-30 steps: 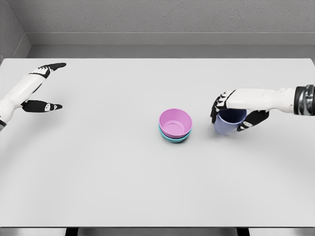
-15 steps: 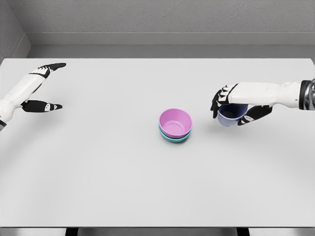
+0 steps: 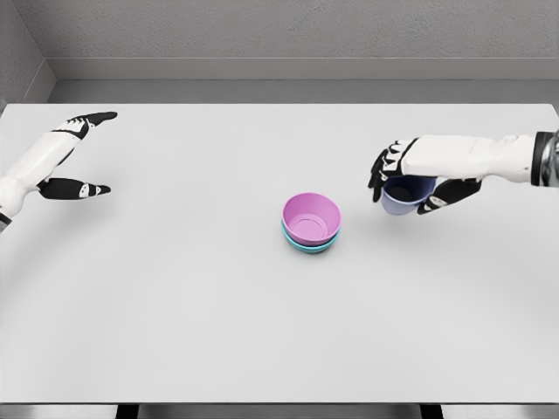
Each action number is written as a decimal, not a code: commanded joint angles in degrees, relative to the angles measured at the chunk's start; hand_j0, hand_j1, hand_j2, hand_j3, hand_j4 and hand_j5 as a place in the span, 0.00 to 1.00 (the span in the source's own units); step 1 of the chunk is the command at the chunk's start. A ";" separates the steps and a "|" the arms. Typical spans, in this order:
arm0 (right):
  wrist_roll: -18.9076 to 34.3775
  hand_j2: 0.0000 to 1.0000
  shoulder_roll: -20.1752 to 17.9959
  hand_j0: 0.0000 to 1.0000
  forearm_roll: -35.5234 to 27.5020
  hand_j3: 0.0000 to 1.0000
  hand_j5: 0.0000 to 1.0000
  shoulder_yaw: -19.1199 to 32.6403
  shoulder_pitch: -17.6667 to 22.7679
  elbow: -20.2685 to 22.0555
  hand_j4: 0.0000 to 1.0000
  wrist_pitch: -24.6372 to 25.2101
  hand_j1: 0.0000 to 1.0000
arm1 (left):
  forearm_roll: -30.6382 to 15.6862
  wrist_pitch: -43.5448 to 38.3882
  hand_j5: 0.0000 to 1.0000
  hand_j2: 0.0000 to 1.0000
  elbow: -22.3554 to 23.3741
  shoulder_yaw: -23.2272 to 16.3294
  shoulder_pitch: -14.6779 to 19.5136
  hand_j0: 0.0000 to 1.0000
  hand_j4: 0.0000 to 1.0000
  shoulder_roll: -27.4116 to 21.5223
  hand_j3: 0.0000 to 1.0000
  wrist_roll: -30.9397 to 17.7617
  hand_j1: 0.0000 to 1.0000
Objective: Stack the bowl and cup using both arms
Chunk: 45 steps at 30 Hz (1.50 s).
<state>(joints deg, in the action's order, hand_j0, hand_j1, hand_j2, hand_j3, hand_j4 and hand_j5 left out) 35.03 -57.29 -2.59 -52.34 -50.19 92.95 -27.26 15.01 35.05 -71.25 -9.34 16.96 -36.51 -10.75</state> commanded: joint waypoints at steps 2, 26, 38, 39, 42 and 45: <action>-0.03 0.58 0.51 0.58 -0.31 0.58 0.58 0.05 -0.09 0.48 0.58 0.10 0.58 | -0.42 -0.05 1.00 1.00 -0.03 0.02 0.00 1.00 1.00 -0.06 1.00 0.03 1.00; -0.03 0.58 4.82 0.58 -0.93 0.58 0.58 0.05 -2.55 3.64 0.58 0.11 0.58 | -0.33 -0.05 1.00 1.00 1.99 0.73 0.00 1.00 1.00 0.03 1.00 0.03 1.00; -0.03 0.58 7.19 0.58 -0.93 0.58 0.58 -0.13 -2.99 4.61 0.58 0.19 0.58 | -0.42 -0.05 1.00 1.00 2.08 0.81 0.09 1.00 1.00 -0.06 1.00 0.03 1.00; -0.03 0.58 7.63 0.58 -0.93 0.58 0.58 -0.13 -3.08 4.61 0.58 0.11 0.58 | -0.33 -0.05 1.00 1.00 2.08 0.81 0.09 1.00 1.00 -0.06 1.00 0.03 1.00; -0.03 0.58 8.33 0.58 -0.93 0.58 0.58 -0.39 -3.34 5.31 0.58 0.19 0.58 | -0.33 -0.05 1.00 1.00 2.08 0.81 0.00 1.00 1.00 -0.06 1.00 0.03 1.00; -0.03 0.58 8.86 0.58 -0.93 0.58 0.58 -0.39 -3.34 6.10 0.58 0.19 0.58 | -0.33 -0.05 1.00 1.00 2.08 0.81 0.00 1.00 1.00 -0.06 1.00 0.03 1.00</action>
<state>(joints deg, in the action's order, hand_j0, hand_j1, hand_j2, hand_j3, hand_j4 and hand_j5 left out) 35.03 -48.82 -3.15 -52.73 -53.53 98.40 -27.28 15.03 35.05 -69.14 -8.55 16.96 -36.51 -10.75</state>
